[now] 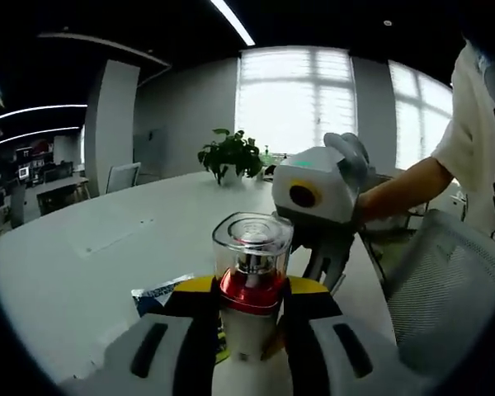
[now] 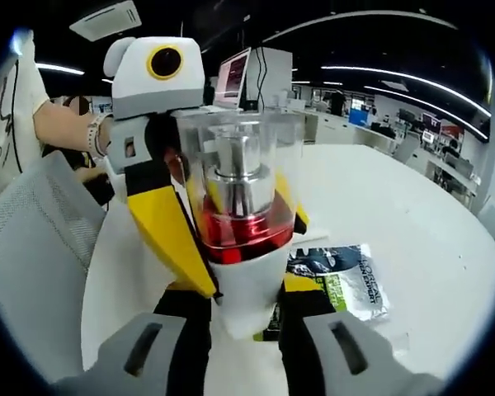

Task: Arrange the skincare products in the storage area until every visible bottle or jar stands upright without overlapping.

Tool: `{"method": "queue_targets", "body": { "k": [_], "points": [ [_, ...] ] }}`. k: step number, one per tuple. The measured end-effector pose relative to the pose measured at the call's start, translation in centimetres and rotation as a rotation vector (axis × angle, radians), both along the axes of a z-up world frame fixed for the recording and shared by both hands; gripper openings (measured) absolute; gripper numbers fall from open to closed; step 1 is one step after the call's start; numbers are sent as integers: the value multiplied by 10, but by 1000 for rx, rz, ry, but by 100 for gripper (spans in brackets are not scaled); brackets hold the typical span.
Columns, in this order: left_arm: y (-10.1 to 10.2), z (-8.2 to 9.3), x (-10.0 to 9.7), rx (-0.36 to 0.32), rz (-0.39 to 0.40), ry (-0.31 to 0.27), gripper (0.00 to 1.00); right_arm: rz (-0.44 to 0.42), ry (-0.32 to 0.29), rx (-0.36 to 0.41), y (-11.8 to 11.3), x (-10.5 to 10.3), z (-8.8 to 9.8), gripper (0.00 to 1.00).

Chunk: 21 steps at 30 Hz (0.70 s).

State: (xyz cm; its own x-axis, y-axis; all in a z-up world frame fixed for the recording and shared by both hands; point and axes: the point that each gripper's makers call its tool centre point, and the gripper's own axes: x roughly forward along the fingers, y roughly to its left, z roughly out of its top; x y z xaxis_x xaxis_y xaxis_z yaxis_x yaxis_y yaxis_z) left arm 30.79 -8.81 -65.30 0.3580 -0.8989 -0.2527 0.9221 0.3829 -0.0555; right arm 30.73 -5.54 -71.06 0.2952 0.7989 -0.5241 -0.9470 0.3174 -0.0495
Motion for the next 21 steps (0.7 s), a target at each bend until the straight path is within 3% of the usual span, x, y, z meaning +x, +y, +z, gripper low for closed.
{"method": "queue_targets", "body": {
  "k": [10,19,20,21],
  "points": [
    [-2,-2,-6,14,-27,5,23,6,36,1,-1,-12,-1,30],
    [-5,0,-6,-4,-40,-35,24,8,44,13,-4,-18,0,31],
    [-6,0,-4,-9,-38,-32,25,6,43,14,-3,-18,0,31],
    [-5,-1,-8,-22,-25,12,25,2,49,24,-3,-19,1,31]
  ]
}}
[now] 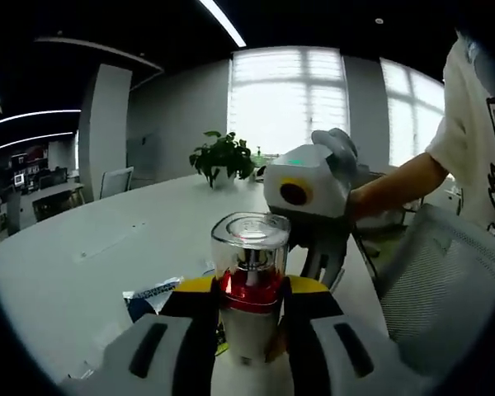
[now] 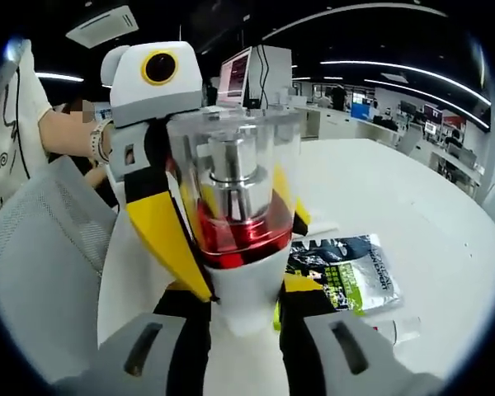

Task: Arrange the skincare products in the storage area until every visible bottle or jar stands upright without overlapping.

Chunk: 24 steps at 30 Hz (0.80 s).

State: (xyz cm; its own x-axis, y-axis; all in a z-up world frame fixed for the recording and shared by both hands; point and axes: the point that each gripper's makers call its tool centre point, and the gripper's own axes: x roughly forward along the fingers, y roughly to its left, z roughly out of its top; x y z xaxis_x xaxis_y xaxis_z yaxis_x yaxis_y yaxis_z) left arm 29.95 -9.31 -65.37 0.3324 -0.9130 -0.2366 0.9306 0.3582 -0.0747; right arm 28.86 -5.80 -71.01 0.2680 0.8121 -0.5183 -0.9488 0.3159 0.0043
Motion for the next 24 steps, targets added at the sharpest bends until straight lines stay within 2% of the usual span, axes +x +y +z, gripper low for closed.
{"method": "queue_targets", "body": {
  "k": [2,6,12,15,18,21,23,24],
  "points": [
    [0,0,-2,-10,-4,-2,25,-9,12,6,0,0,0,31],
    [2,0,-2,-22,4,3,28,-10,-5,-2,0,0,0,32],
    [9,1,-1,-20,14,5,31,-46,-2,-19,-6,-4,-1,43],
    [13,2,0,-25,13,-9,31,-61,4,-14,-8,-10,-3,45],
    [14,-4,-4,0,1,7,29,-83,-3,-27,-12,-10,-10,44],
    [12,-7,-7,13,-5,-18,26,-112,6,-24,-13,-10,-15,41],
    [7,-4,-18,13,-16,-36,25,-127,-28,-25,-13,-7,-14,36],
    [6,-3,-17,17,-20,-41,25,-129,-34,-28,-13,-6,-14,33]
  ]
}}
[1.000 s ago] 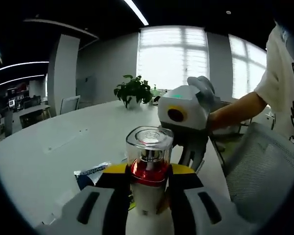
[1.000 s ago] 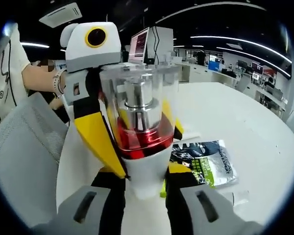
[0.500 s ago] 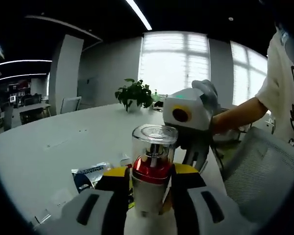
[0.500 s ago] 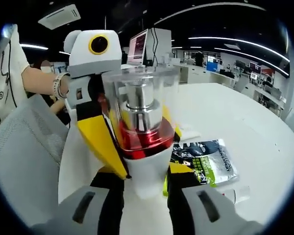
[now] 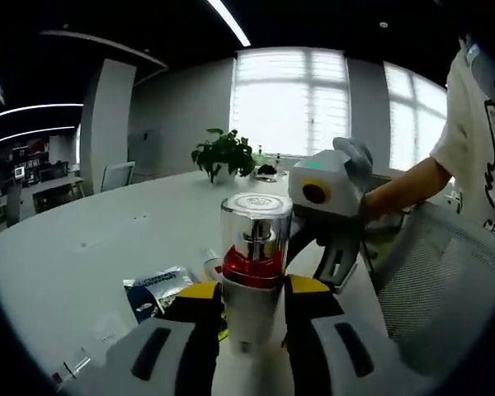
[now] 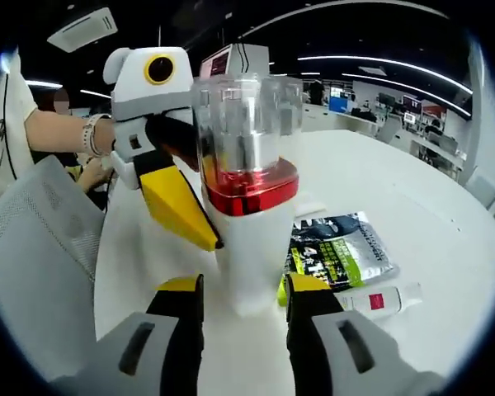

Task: Arrange the skincare products in the storage area until every visible bottle or jar stands upright without overlapping.

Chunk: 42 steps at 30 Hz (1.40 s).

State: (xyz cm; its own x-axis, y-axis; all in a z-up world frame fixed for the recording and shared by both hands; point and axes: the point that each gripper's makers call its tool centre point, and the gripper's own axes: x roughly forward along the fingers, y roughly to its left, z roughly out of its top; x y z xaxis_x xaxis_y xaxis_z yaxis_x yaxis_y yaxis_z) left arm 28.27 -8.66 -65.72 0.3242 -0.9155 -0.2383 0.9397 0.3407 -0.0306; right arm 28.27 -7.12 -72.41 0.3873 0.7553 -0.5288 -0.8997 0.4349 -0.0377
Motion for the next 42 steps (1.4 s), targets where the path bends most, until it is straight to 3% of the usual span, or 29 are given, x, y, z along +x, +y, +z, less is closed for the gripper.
{"method": "queue_targets", "body": {
  "k": [20,24,28,34,42],
  "points": [
    [-10,-3,2,2,31,7,26,49,6,-16,-14,2,2,27],
    [-9,-4,4,-6,37,12,26,34,43,9,-13,2,3,27],
    [-8,-2,4,-10,38,23,28,27,35,10,-11,2,5,28],
    [1,-1,4,17,69,18,32,15,25,-6,-11,0,8,38],
    [21,3,-2,86,111,-4,49,-23,16,-9,-17,-2,15,52]
  ]
}}
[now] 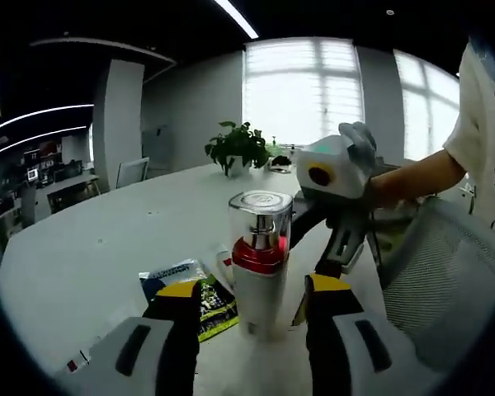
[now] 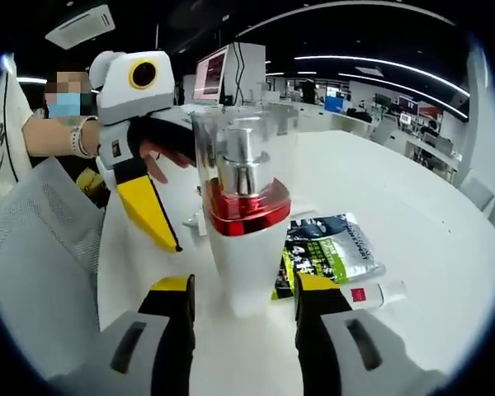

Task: Arrange the skincare products in the storage area until every visible bottle or jar stands upright without overlapping.

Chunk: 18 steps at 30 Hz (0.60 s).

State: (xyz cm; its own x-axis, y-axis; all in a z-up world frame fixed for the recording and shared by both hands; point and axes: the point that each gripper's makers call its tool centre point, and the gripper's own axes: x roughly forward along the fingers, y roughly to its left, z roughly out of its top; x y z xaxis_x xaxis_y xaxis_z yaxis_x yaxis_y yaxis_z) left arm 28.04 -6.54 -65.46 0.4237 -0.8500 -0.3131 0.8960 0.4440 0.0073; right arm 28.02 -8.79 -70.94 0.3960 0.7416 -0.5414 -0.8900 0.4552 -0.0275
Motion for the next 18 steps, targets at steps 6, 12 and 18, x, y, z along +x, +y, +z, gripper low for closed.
{"method": "queue_targets", "body": {
  "k": [6,12,18],
  "points": [
    [15,3,-10,32,22,23,64,-29,-31,-2,-2,-6,14,62],
    [31,6,-19,78,48,16,79,-75,-34,7,-7,-14,26,77],
    [50,9,-26,99,76,31,91,-123,-47,27,-14,-23,43,86]
  ]
}}
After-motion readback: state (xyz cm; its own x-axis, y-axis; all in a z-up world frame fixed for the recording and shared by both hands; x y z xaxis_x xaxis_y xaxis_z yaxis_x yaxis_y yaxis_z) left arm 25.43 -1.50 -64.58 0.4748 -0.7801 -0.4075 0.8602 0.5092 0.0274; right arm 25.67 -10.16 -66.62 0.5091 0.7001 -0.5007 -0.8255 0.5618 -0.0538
